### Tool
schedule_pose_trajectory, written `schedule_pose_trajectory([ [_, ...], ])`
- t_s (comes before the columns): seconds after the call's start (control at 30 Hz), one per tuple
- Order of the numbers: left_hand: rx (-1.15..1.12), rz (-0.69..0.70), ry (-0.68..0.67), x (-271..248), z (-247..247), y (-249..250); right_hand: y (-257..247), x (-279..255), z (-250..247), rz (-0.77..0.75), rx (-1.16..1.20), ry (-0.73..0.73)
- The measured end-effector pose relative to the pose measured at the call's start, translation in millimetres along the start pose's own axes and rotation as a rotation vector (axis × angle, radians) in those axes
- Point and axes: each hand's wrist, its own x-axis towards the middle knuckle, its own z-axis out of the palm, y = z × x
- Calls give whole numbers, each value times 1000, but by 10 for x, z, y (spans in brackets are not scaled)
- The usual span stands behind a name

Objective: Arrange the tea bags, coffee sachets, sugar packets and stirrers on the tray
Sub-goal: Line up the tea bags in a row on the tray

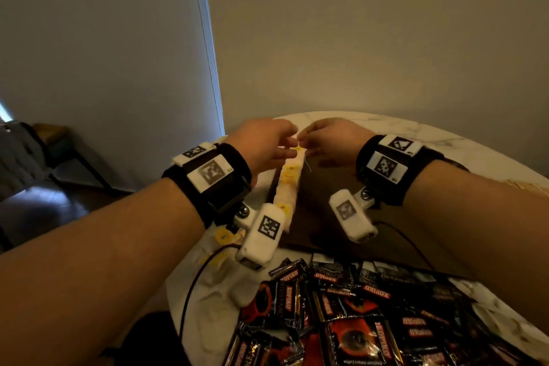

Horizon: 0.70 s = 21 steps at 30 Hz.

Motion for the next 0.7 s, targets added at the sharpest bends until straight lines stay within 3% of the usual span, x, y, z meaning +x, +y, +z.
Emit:
schedule_pose_trajectory([
  [0.13, 16, 194, 64, -430, -305, -4, -216, -506, 150, -157, -348, -239],
  [0.3, 118, 261, 119, -966, -766, -185, -321, -951, 587, -356, -763, -490],
  [0.43, 351, 123, 45, -1149, -1144, -467, -379, -1112, 870, -398, -883, -553],
  [0.6, 668, -243, -189, -1184, -1418, -878, -428, -1143, 1210, -318, -1072, -636],
  [0.7, 788, -249, -204, -1181, -1448, -991, -404, -1167, 1371, -251, -1231, -668],
])
